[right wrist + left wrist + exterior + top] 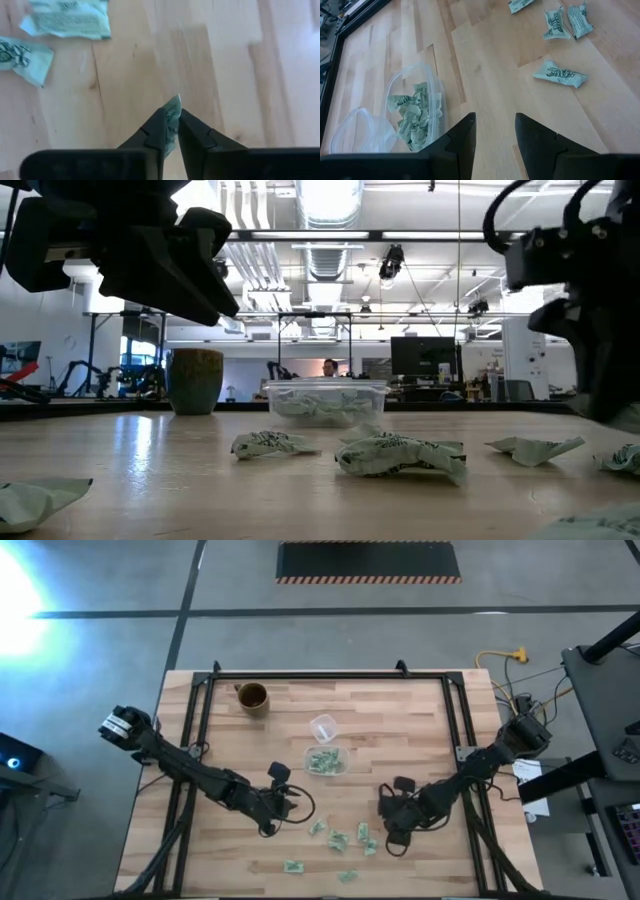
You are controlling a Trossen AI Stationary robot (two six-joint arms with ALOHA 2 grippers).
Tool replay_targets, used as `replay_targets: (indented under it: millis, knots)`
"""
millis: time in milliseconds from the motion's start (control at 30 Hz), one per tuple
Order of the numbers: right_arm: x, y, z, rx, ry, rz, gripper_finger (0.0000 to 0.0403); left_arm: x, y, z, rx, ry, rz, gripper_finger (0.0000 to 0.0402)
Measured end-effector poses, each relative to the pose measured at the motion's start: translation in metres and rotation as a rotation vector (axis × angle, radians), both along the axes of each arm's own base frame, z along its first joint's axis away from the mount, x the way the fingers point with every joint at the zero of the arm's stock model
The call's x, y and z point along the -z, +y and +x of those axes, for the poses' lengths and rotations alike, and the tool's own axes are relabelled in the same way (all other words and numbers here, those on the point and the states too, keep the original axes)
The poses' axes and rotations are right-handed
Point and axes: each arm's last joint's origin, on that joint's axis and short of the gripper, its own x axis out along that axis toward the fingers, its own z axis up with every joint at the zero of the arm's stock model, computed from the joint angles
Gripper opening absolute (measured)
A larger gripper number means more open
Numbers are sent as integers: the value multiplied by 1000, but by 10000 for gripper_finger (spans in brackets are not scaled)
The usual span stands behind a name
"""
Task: Pick and place Stevia / Truvia into bins
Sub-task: Put the stevia packet into the bottom transparent container
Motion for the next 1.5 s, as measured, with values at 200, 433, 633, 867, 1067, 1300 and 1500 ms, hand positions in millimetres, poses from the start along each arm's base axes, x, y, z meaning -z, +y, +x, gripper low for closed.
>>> replay_targets:
  millis: [200, 433, 633, 867, 1067, 1300, 1500]
  knots:
    - [-11, 5, 15, -177, -167, -136, 18, 0, 0, 0, 0, 0, 0, 121]
    - [-32, 8, 37, -311, -387, -432, 18, 0, 0, 0, 0, 0, 0, 121]
    - [-44, -5, 53, -302, -463, -635, 18, 0, 0, 0, 0, 0, 0, 121]
    - [-51, -46, 78, -192, -494, -676, 18, 0, 0, 0, 0, 0, 0, 121]
    - [-52, -88, 95, -150, -514, -569, 18, 0, 0, 0, 0, 0, 0, 121]
    - [-40, -121, 108, -130, -521, -480, 18, 0, 0, 0, 1, 0, 0, 121]
    - [-31, -128, 114, -134, -510, -458, 18, 1, 0, 0, 0, 1, 1, 121]
